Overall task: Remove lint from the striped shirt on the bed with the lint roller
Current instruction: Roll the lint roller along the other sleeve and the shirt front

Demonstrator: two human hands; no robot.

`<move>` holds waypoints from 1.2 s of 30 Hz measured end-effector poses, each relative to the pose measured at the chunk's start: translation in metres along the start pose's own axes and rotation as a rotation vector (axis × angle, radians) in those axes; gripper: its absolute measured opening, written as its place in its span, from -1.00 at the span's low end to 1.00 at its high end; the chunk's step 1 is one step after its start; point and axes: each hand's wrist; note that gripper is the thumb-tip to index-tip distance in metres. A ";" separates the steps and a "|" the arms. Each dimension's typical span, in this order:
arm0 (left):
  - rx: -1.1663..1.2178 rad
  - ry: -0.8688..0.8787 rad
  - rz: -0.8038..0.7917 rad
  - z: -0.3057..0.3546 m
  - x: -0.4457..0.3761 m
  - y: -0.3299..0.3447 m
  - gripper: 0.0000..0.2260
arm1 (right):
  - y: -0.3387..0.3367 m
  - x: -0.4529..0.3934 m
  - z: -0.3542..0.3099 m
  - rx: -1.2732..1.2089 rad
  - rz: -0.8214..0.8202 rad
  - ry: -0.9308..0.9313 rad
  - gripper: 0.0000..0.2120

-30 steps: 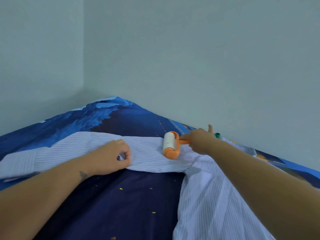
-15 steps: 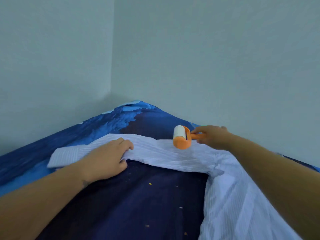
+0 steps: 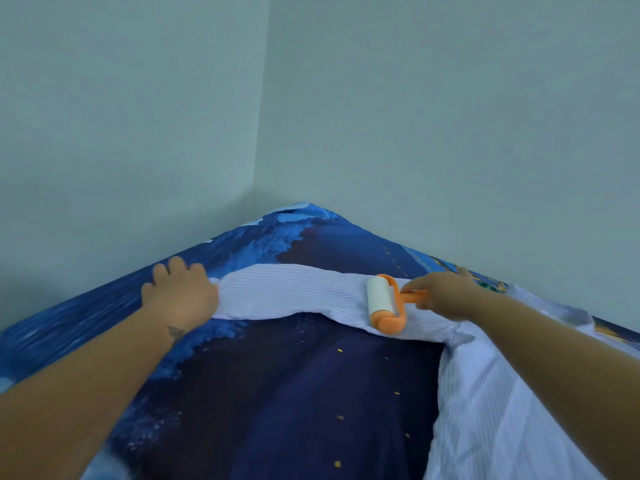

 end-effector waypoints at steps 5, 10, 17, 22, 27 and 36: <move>0.215 -0.066 0.059 -0.015 0.000 0.010 -0.54 | -0.008 -0.016 -0.055 -0.012 0.057 -0.127 -0.65; 0.222 -0.026 0.051 -0.020 -0.004 0.008 -0.69 | -0.016 -0.025 -0.094 -0.009 0.070 -0.186 -0.68; 0.546 0.093 0.346 -0.026 0.000 0.005 -0.69 | -0.018 -0.036 -0.135 -0.023 0.108 -0.253 -0.64; 0.390 0.018 0.366 -0.025 0.004 0.009 -0.58 | -0.018 -0.036 -0.159 -0.033 0.154 -0.281 -0.67; 0.256 -0.055 0.306 -0.026 -0.001 0.009 -0.64 | -0.024 -0.033 -0.203 -0.001 0.222 -0.315 -0.64; 0.369 -0.067 0.284 -0.034 -0.011 0.015 -0.68 | -0.067 -0.020 -0.156 0.032 0.082 -0.248 -0.75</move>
Point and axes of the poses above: each hand's wrist, its own x-axis away from the middle knuckle, its own y-axis out of the palm, z = x × y, and after that the axes turned 2 degrees about -x, right-handed
